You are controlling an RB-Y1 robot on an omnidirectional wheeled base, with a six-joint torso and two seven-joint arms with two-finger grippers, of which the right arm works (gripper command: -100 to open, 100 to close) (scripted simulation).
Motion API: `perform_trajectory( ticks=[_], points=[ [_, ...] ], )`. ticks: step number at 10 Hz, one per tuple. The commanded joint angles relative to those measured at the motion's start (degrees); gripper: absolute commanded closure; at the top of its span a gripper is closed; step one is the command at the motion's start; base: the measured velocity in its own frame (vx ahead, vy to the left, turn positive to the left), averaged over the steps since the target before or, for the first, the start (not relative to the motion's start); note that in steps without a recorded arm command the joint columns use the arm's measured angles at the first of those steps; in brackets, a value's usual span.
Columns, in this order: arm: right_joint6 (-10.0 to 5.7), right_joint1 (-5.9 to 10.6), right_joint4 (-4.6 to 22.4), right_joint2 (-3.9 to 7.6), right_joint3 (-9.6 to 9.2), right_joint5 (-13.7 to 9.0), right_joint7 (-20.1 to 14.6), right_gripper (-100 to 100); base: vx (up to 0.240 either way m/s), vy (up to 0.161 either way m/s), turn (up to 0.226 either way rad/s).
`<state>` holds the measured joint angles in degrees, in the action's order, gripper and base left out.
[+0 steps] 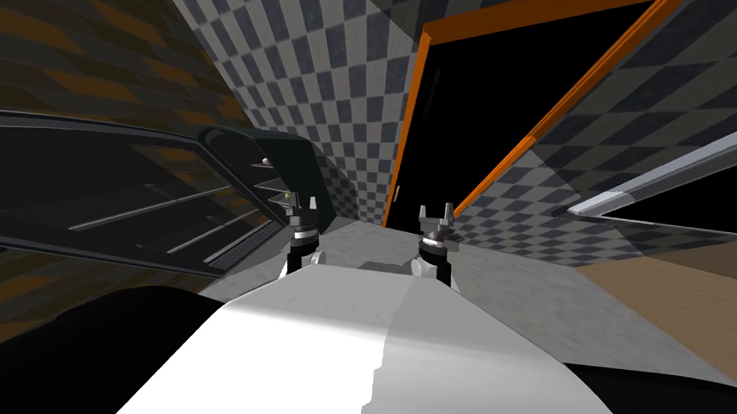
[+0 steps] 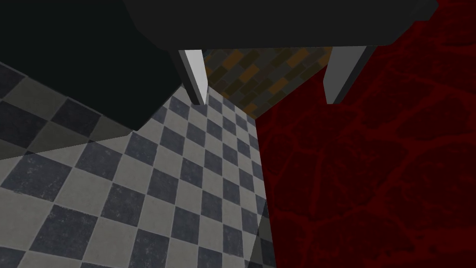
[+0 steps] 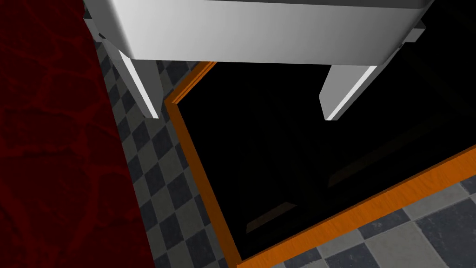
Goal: Pull the door open
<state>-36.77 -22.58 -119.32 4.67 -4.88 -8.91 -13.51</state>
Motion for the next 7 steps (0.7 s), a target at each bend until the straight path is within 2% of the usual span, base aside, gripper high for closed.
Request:
perform_trajectory(
  ticks=[1, 7],
  points=[
    [-0.09, 0.47, 1.62, 0.22, -0.41, -1.28, -1.54, -100, 0.094, -0.009, 0.045],
    [-1.76, 2.45, 9.51, 1.49, -1.66, -6.55, -7.75, -100, 0.099, -0.011, 0.049]
  ],
)
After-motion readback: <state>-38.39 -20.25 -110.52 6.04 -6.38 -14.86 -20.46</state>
